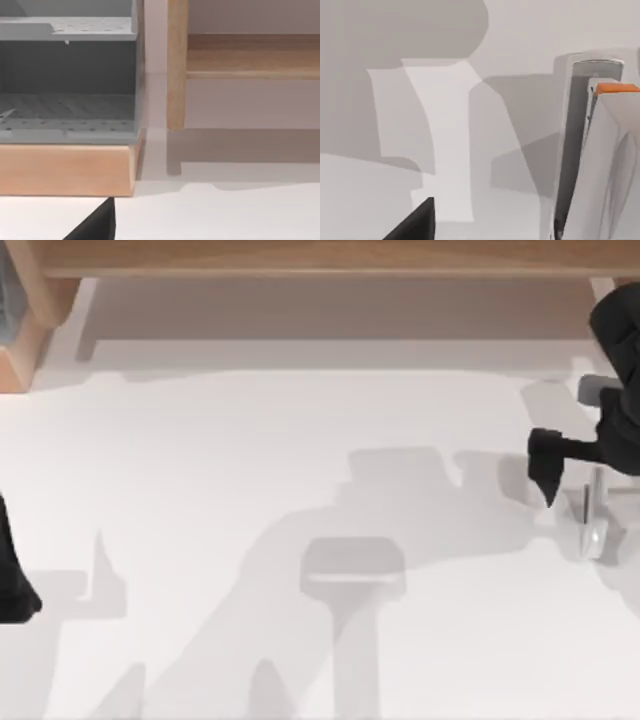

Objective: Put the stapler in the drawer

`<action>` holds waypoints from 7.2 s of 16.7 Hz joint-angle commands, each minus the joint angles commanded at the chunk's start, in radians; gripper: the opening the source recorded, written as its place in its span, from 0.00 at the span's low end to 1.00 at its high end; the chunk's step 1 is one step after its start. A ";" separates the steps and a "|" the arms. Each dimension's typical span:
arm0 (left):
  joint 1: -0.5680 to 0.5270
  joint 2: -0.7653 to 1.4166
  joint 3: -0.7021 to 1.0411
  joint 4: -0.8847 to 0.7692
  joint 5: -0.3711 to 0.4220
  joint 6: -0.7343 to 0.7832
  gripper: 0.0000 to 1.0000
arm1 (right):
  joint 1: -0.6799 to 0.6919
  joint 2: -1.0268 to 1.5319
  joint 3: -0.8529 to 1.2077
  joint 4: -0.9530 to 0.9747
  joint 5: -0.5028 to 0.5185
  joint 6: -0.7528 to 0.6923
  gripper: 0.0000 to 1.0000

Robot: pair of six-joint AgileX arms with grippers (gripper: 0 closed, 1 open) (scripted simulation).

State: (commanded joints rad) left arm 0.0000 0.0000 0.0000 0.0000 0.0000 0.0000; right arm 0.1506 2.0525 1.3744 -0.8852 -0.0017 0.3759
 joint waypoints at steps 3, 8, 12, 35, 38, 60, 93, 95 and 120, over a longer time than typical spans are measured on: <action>0.000 0.000 0.000 0.000 0.000 0.000 1.00 | 0.001 0.013 -0.020 0.027 0.000 0.001 1.00; 0.000 0.000 0.000 0.000 0.000 0.000 1.00 | 0.001 0.013 -0.020 0.027 0.000 0.001 0.77; 0.000 0.000 0.000 0.000 0.000 0.000 1.00 | 0.001 0.013 -0.020 0.027 0.000 0.001 0.47; 0.000 0.000 0.000 0.000 0.000 0.000 1.00 | -0.002 -0.035 0.040 -0.079 0.001 0.000 0.00; 0.000 0.000 0.000 0.000 0.000 0.000 1.00 | -0.002 -0.031 0.038 -0.077 0.000 0.001 0.00; 0.000 0.000 0.000 0.000 0.000 0.000 1.00 | -0.511 0.465 1.075 -0.496 0.038 -0.633 0.00; 0.000 0.000 0.000 0.000 0.000 0.000 1.00 | -0.519 0.549 1.054 -0.504 0.027 -0.716 0.00; 0.000 0.000 0.000 0.000 0.000 0.000 1.00 | -0.519 0.549 1.054 -0.504 0.027 -0.716 0.08; 0.000 0.000 0.000 0.000 0.000 0.000 1.00 | -0.523 0.499 1.024 -0.481 0.015 -0.728 1.00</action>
State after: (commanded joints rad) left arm 0.0000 0.0000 0.0000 0.0000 0.0000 0.0000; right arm -0.3728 2.5516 2.3989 -1.3658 0.0133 -0.3523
